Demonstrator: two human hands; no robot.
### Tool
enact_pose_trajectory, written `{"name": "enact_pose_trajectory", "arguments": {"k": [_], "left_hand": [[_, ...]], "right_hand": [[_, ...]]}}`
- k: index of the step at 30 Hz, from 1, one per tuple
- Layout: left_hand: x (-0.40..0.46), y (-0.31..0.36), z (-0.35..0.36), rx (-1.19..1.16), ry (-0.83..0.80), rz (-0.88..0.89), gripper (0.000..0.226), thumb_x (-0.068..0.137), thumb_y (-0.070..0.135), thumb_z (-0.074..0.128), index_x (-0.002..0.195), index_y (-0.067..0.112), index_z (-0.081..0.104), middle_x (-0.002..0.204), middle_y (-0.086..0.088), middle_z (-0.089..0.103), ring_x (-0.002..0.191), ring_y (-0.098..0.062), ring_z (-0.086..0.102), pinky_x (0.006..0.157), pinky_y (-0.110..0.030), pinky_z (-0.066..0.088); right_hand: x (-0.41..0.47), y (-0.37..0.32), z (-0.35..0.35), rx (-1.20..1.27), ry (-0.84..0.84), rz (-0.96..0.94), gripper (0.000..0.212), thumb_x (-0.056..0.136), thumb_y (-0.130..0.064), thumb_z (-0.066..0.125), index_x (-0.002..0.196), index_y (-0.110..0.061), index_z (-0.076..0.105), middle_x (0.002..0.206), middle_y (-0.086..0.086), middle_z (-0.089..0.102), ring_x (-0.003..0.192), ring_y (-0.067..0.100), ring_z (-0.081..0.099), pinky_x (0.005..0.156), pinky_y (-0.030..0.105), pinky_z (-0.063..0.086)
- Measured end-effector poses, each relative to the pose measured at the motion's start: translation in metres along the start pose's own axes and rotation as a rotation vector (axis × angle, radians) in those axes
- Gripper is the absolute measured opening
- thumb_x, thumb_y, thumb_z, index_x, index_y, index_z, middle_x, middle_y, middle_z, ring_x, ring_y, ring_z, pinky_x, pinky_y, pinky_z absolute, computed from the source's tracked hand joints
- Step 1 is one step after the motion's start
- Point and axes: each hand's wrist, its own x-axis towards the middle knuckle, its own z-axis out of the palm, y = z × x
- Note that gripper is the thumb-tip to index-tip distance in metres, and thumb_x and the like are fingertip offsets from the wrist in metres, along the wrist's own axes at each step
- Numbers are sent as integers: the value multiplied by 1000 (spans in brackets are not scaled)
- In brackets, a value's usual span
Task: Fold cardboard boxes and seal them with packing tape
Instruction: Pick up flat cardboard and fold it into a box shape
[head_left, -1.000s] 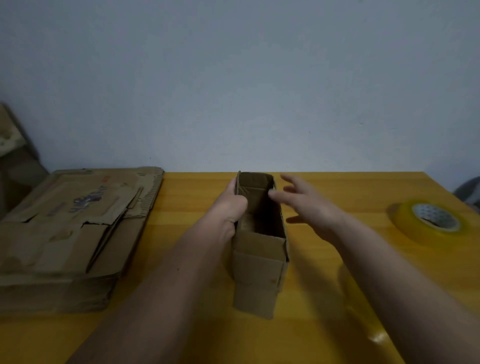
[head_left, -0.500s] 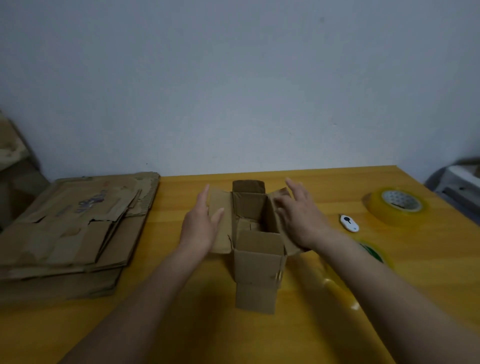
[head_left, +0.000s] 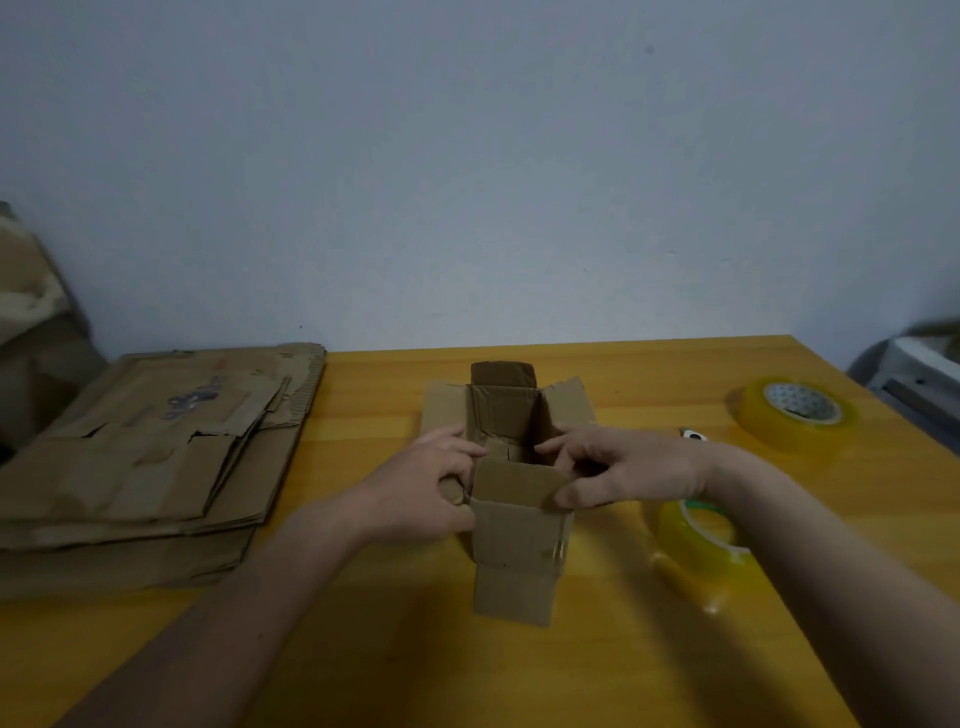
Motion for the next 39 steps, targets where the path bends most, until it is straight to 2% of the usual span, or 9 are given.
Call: {"name": "enact_pose_trajectory", "arguments": {"k": [3,5,10,14,17,22,27,32,39], "left_hand": [[2,2,9,-20,137,-31,26,93,42,57,77,23,63,142,7,50,141,-10,24,116,-38,23],[1,8,20,108,266,-83,32,99,41,43,92,22,69,136,5,55,137,-12,31,114,-35,26],[-4,24,37,186,441,-239,42,98,46,43,129,17,51,149,4,36,139,-12,26,115,-31,25],[-6,22,35,71,430,-200,71,96,46,48,152,27,10,159,5,15,146,-14,10,118,-37,14],[-5,19,36,63,415,-217,75,96,47,47,153,28,3,160,5,14,148,-15,6,119,-37,10],[-5,23,36,30,470,-220,81,94,46,53,154,24,3,159,5,15,147,-14,7,120,-36,11],[-9,26,37,-7,574,-215,96,87,45,65,154,26,-1,162,5,-7,147,-15,-9,119,-35,6],[-16,24,37,-711,531,-164,118,76,39,79,151,39,-12,162,10,6,147,-13,13,114,-40,26],[-3,15,54,-64,246,13,97,87,68,47,149,34,-19,151,23,-33,138,-1,-34,121,-41,-3]], "right_hand": [[14,3,16,-142,267,-10,29,88,-33,65,97,-6,65,139,-7,49,139,8,24,107,29,22],[20,2,23,-67,364,-10,24,81,-30,73,86,-10,61,132,-5,54,134,13,34,106,32,29],[24,-3,16,-69,328,18,88,66,-32,85,139,-25,36,132,-5,43,121,17,42,102,37,43],[43,-11,7,26,479,8,112,67,-31,85,151,-25,11,153,0,21,139,23,24,112,45,32],[65,-17,1,-171,563,15,125,66,-33,85,152,-27,-5,160,-3,-4,147,25,4,118,48,19],[76,-23,-6,-450,326,74,100,71,-62,70,149,-26,19,149,0,30,136,25,24,112,45,25],[71,-25,1,-631,165,138,88,75,-78,48,149,-33,26,153,-2,30,143,26,14,116,55,0],[65,-22,5,-610,195,130,90,76,-71,56,150,-30,24,156,-5,25,143,22,15,116,52,12],[56,-14,4,-320,521,-118,101,79,-42,73,153,-28,6,160,-4,-1,147,21,1,119,44,14]]}}
